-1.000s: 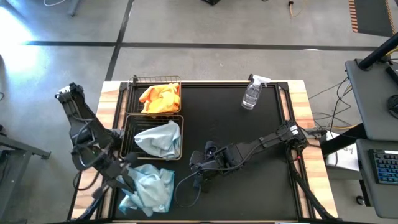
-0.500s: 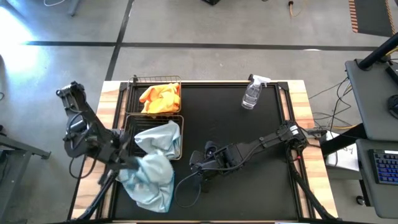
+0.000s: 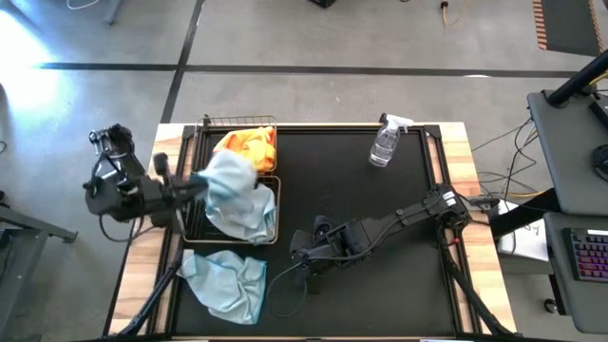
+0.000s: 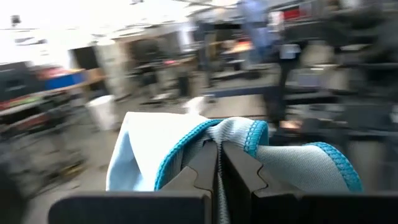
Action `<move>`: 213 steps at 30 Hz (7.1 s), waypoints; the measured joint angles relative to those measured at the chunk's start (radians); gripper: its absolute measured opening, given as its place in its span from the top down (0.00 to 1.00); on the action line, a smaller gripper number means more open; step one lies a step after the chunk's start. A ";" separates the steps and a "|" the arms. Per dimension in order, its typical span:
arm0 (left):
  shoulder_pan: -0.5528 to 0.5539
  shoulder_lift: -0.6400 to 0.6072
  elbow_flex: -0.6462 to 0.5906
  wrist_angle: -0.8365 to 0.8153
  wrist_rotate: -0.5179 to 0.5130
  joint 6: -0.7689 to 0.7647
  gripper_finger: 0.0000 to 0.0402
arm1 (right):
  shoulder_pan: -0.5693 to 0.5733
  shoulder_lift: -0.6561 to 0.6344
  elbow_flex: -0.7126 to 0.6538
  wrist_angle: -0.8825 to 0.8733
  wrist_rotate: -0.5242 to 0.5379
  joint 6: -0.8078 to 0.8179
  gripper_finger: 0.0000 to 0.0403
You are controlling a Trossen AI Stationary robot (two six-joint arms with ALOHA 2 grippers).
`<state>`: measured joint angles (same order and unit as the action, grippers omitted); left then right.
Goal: Sort microfiber towel by color & place in baskets
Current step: Put the blue towel into the bottom wire basket
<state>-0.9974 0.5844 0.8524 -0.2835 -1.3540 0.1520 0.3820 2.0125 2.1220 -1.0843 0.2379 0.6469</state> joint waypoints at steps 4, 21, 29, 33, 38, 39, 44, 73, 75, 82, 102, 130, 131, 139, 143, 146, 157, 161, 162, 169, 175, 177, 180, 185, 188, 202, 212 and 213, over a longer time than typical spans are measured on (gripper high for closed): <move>0.000 -0.035 0.000 0.000 -0.147 0.008 1.00 | 0.000 0.000 0.000 0.000 0.000 0.000 0.69; 0.000 -0.048 0.000 -0.001 -0.146 -0.014 1.00 | 0.000 0.000 0.000 0.000 0.000 -0.001 0.69; 0.000 -0.017 0.000 -0.001 -0.137 -0.015 1.00 | 0.002 0.000 0.000 0.000 0.000 0.000 0.69; 0.000 -0.014 0.000 -0.002 -0.064 -0.015 0.99 | 0.007 0.000 0.000 -0.001 0.000 -0.001 0.69; 0.000 -0.014 0.000 -0.005 -0.021 -0.016 0.94 | 0.015 0.000 0.000 -0.001 0.000 0.000 0.69; -0.001 -0.015 0.000 -0.007 -0.021 -0.016 0.92 | 0.018 0.000 0.000 -0.001 0.000 0.000 0.69; 0.000 -0.015 0.000 -0.032 -0.021 -0.030 0.81 | 0.027 0.000 0.000 -0.001 0.000 0.000 0.69; -0.001 0.212 -0.001 -0.271 1.049 -0.514 0.73 | 0.033 0.000 0.000 0.001 0.000 0.009 0.69; -0.001 0.238 0.000 -0.288 1.051 -0.529 0.73 | 0.033 0.000 0.000 0.001 0.000 0.017 0.69; -0.001 0.313 -0.002 -0.348 1.089 -0.638 0.73 | 0.033 0.000 0.000 0.001 0.000 0.034 0.69; -0.012 0.594 -0.004 -0.370 1.227 -0.738 0.73 | 0.033 0.000 0.000 0.000 0.000 0.034 0.69; -0.012 0.926 -0.005 -0.462 1.206 -0.739 0.73 | 0.033 0.000 0.000 0.000 0.000 0.034 0.69; -0.012 0.936 -0.005 -0.465 1.206 -0.739 0.73 | 0.033 0.000 0.000 0.000 0.000 0.034 0.69; -0.012 1.022 -0.003 -0.466 1.206 -0.739 0.73 | 0.033 0.000 -0.003 0.002 0.000 0.034 0.69; -0.012 1.054 0.000 -0.469 1.206 -0.738 0.73 | 0.033 0.000 -0.017 0.002 0.000 0.034 0.69; -0.012 1.060 0.000 -0.469 1.206 -0.738 0.73 | 0.033 0.000 -0.034 0.004 0.000 0.034 0.69; -0.012 1.048 -0.003 -0.466 1.206 -0.738 0.74 | 0.033 0.000 -0.077 0.011 0.000 0.034 0.69; -0.011 1.049 -0.003 -0.464 1.211 -0.739 0.81 | 0.033 0.000 -0.077 0.021 0.000 0.034 0.69; -0.011 1.049 -0.003 -0.463 1.214 -0.741 0.84 | 0.033 0.000 -0.077 0.020 0.000 0.034 0.69; -0.011 1.049 -0.003 -0.461 1.221 -0.773 0.98 | 0.032 0.000 -0.077 0.020 0.000 0.034 0.69; -0.011 1.051 0.016 -0.477 1.217 -0.765 1.00 | 0.032 0.000 -0.077 0.020 0.000 0.035 0.69; -0.010 1.054 0.032 -0.495 1.215 -0.761 1.00 | 0.032 0.000 -0.077 0.020 0.000 0.034 0.69; -0.010 1.056 0.062 -0.513 1.213 -0.760 1.00 | 0.032 0.000 -0.077 0.020 0.000 0.034 0.69; -0.008 1.055 0.087 -0.505 1.213 -0.733 1.00 | 0.032 0.000 -0.077 0.021 0.000 0.034 0.69; 0.002 1.053 0.095 -0.506 1.214 -0.727 0.99 | 0.032 0.000 -0.077 0.021 0.000 0.034 0.69; 0.011 1.051 0.101 -0.517 1.288 -0.710 0.71 | 0.032 0.000 -0.077 0.021 0.000 0.035 0.69; 0.019 1.051 0.101 -0.513 1.262 -0.641 0.59 | 0.032 0.000 -0.077 0.021 0.000 0.035 0.69; 0.024 1.051 0.101 -0.513 1.255 -0.629 0.58 | 0.032 0.000 -0.077 0.021 0.000 0.035 0.69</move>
<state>-0.9733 1.6352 0.9535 -0.7967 -0.0986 -0.4775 0.4137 2.0121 2.0453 -1.0637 0.2375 0.6815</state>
